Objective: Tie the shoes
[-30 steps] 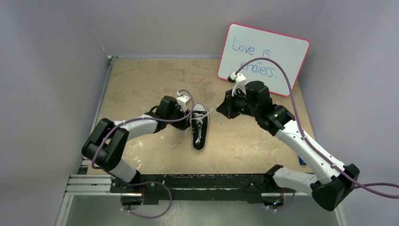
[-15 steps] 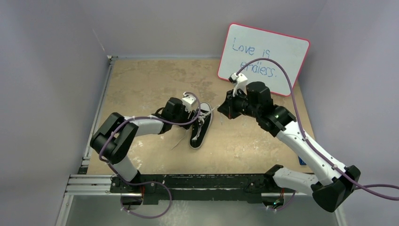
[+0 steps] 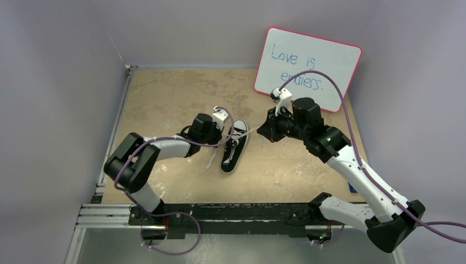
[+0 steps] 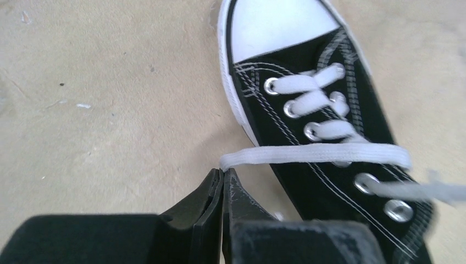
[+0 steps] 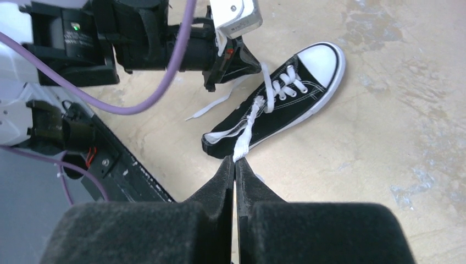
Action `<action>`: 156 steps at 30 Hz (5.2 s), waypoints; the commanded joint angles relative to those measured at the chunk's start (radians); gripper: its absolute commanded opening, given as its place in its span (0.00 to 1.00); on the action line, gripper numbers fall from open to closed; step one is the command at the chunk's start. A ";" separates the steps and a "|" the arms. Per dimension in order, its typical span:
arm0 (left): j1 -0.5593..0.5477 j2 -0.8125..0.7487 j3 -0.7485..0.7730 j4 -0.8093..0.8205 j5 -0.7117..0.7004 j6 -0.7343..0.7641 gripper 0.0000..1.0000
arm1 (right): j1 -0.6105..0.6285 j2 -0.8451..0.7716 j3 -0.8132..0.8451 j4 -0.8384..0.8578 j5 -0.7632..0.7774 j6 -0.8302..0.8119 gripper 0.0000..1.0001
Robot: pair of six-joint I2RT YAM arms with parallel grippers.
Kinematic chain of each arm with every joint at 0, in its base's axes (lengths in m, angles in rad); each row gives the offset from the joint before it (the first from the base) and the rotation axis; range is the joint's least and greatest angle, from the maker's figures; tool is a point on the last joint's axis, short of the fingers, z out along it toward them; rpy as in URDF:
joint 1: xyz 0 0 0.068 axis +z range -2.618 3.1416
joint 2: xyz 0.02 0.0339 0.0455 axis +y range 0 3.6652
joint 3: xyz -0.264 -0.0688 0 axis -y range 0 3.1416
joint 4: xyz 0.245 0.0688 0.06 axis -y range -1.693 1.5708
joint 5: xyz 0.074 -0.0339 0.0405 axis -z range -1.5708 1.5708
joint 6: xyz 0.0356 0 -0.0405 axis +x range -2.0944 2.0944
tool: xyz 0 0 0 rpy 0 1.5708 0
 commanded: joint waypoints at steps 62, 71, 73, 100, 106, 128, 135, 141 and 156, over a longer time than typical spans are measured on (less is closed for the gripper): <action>0.109 0.008 0.182 0.133 0.770 -0.157 0.11 | -0.267 0.384 0.209 0.297 -0.691 0.024 0.00; 0.115 -0.037 0.186 -0.011 0.733 -0.089 0.00 | -0.273 0.404 0.193 0.174 -0.413 0.001 0.00; 0.117 -0.039 0.188 -0.029 0.728 -0.091 0.00 | -0.274 0.443 0.180 0.197 -0.388 0.027 0.00; 0.123 -0.090 0.138 0.040 0.705 -0.178 0.00 | -0.240 0.792 -0.041 0.791 -0.887 0.546 0.00; 0.123 -0.094 0.136 0.040 0.687 -0.181 0.00 | -0.232 0.853 -0.075 0.791 -0.969 0.569 0.00; 0.123 -0.125 0.113 0.025 0.723 -0.182 0.00 | -0.236 0.940 0.068 0.744 -0.861 0.426 0.00; 0.125 -0.109 0.121 0.026 0.718 -0.180 0.00 | -0.189 0.951 -0.016 0.872 -0.982 0.476 0.00; 0.126 -0.037 0.152 0.021 0.655 -0.185 0.00 | -0.192 0.985 -0.151 1.296 -1.099 0.760 0.01; 0.125 0.004 0.178 0.010 0.607 -0.205 0.00 | -0.224 0.972 -0.225 1.539 -1.060 0.897 0.00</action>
